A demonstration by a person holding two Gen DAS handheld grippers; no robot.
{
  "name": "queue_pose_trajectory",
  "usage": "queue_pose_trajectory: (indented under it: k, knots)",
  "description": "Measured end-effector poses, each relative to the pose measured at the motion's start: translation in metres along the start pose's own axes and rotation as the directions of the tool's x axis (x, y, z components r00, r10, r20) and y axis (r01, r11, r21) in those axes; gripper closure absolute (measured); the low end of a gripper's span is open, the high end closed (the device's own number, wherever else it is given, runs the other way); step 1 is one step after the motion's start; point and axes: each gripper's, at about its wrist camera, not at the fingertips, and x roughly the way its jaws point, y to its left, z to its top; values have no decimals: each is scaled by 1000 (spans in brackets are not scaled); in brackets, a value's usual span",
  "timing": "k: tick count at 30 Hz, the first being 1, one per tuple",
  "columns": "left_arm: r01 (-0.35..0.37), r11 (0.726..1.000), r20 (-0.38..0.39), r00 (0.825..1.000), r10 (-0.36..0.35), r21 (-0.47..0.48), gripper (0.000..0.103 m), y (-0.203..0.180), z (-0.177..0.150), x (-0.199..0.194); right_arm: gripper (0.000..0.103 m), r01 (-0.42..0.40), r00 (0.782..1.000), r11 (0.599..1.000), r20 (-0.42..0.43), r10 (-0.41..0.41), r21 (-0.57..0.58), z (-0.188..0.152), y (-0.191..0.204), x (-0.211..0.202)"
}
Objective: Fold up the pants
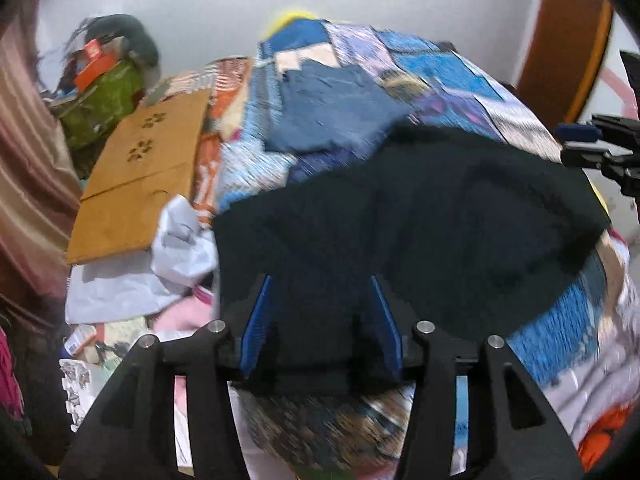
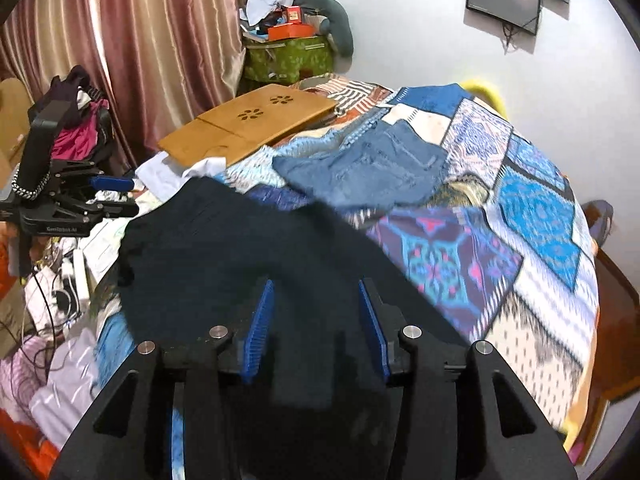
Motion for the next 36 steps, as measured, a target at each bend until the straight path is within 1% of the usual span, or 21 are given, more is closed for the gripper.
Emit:
queue_pose_trajectory:
  k: [4, 6, 8, 10, 13, 15, 17, 18, 19, 21, 22, 23, 24, 27, 31, 36]
  knots:
    - [23, 999, -49, 999, -21, 42, 53, -22, -23, 9, 62, -31, 999, 999, -20, 32, 34, -29, 18, -3]
    - [20, 999, -60, 998, -17, 50, 53, -30, -31, 16, 59, -47, 998, 998, -33, 49, 45, -40, 26, 1]
    - [13, 999, -75, 997, -9, 53, 53, -34, -34, 26, 58, -55, 997, 998, -54, 57, 44, -50, 34, 10]
    - [12, 999, -86, 996, -8, 41, 48, -36, -35, 36, 58, -60, 995, 997, -80, 63, 42, -55, 40, 20]
    - [16, 1000, -79, 997, -15, 8, 48, -37, -35, 44, 58, -54, 993, 997, -104, 60, 53, -61, 43, 32]
    - [3, 1000, -57, 998, -2, 16, 48, -39, -36, 43, 58, -58, 993, 996, -95, 64, 62, -62, 43, 37]
    - [-7, 999, -37, 999, 9, 35, 57, -42, -38, 39, 58, -67, 995, 996, -76, 71, 61, -61, 44, 40]
    - [-26, 999, -29, 999, 27, 46, 68, -44, -38, 37, 59, -73, 994, 996, -76, 77, 58, -60, 44, 43]
    - [-51, 997, -20, 998, 53, 59, 76, -45, -38, 35, 61, -74, 995, 996, -70, 78, 52, -59, 45, 44]
    - [-65, 996, -5, 998, 65, 59, 80, -43, -36, 32, 79, -67, 996, 997, -57, 68, 27, -59, 50, 44]
    - [-62, 997, 1, 998, 62, 51, 84, -42, -34, 29, 82, -59, 997, 998, -52, 60, 23, -58, 50, 45]
    - [-61, 997, 8, 998, 60, 45, 86, -40, -32, 26, 88, -59, 997, 998, -48, 60, 26, -58, 51, 45]
    - [-64, 997, 15, 998, 64, 42, 89, -38, -30, 22, 91, -63, 997, 998, -45, 64, 30, -57, 50, 45]
    - [-69, 997, 42, 997, 67, 36, 90, -36, -27, 10, 96, -62, 998, 998, -25, 63, 20, -56, 53, 39]
    - [-74, 996, 78, 994, 70, 54, 90, -42, -28, -8, 97, -74, 997, 997, 16, 74, 20, -56, 58, 20]
    - [-56, 996, 78, 996, 50, 72, 91, -48, -39, -19, 97, -84, 996, 996, 35, 83, 19, -57, 60, 3]
